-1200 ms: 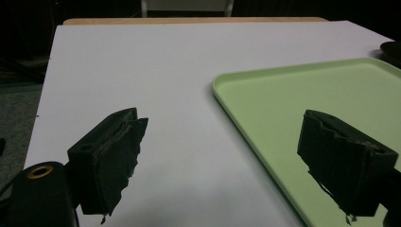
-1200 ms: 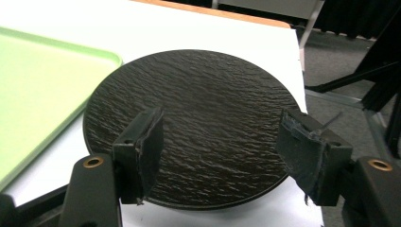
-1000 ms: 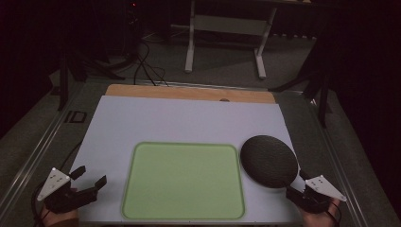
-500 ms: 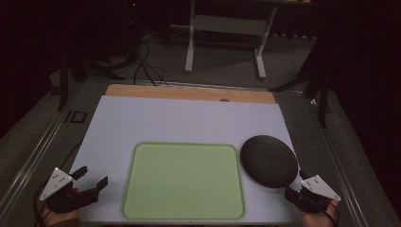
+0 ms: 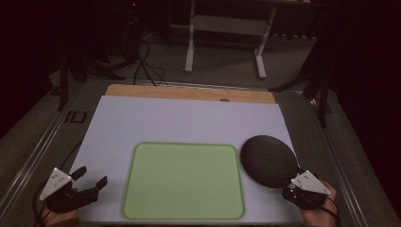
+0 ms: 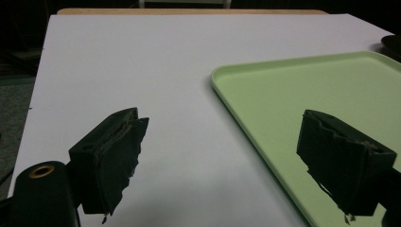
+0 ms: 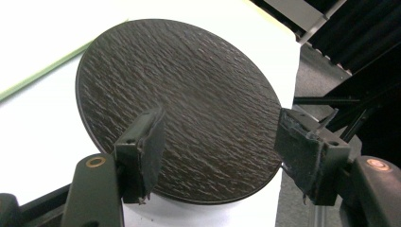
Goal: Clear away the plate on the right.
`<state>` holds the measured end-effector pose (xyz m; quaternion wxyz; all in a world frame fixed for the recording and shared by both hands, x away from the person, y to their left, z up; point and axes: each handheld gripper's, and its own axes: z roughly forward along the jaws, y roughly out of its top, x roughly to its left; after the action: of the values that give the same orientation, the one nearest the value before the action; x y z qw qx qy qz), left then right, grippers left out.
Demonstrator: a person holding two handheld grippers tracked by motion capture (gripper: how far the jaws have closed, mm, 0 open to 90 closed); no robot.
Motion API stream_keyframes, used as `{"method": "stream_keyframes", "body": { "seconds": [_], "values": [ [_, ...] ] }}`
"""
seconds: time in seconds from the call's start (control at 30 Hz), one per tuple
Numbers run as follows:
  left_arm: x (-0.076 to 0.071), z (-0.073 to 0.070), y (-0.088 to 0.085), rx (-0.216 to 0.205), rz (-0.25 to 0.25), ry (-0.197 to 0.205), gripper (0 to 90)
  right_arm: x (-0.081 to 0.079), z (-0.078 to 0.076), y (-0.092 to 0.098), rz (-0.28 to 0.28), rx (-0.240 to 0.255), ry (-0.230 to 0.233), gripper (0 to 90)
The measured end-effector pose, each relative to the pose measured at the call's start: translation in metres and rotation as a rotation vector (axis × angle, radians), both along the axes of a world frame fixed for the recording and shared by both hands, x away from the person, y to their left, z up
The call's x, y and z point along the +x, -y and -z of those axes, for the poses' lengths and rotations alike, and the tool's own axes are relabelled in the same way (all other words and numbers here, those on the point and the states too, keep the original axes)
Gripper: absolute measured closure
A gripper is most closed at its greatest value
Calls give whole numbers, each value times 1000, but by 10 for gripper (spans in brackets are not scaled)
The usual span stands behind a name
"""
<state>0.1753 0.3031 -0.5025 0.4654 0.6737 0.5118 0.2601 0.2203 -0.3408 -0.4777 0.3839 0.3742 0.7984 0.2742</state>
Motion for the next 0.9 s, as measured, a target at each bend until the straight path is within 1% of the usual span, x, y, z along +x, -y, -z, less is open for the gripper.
{"method": "stream_keyframes", "body": {
  "seconds": [0.07,0.1,0.2,0.27,0.33,0.4,0.57,0.7,0.87,0.9],
  "values": [
    [0,0,0,2,-2,-1,148,1,1,-2,-15,-20,-12,334],
    [0,0,0,3,-4,-1,148,1,2,-4,-24,-40,-17,334],
    [-1,0,-1,2,-8,-1,148,1,5,-10,-48,-122,-33,334],
    [-1,0,-1,0,-9,-1,148,0,8,-13,-65,-183,-36,338],
    [-1,0,-1,1,-8,-1,148,-3,11,-17,-81,-233,-30,370],
    [-1,0,-1,1,-7,-1,148,-5,13,-20,-95,-260,-23,390],
    [-1,0,-1,-3,-10,-1,149,-9,19,-23,-111,-340,-4,475],
    [0,1,-1,-5,-10,-3,149,-11,21,-24,-136,-377,-20,527],
    [-1,0,-1,-8,-8,2,149,-13,26,-27,-171,-422,-64,610],
    [-1,0,-1,-7,-6,2,149,-13,27,-28,-176,-439,-67,630]
  ]
}}
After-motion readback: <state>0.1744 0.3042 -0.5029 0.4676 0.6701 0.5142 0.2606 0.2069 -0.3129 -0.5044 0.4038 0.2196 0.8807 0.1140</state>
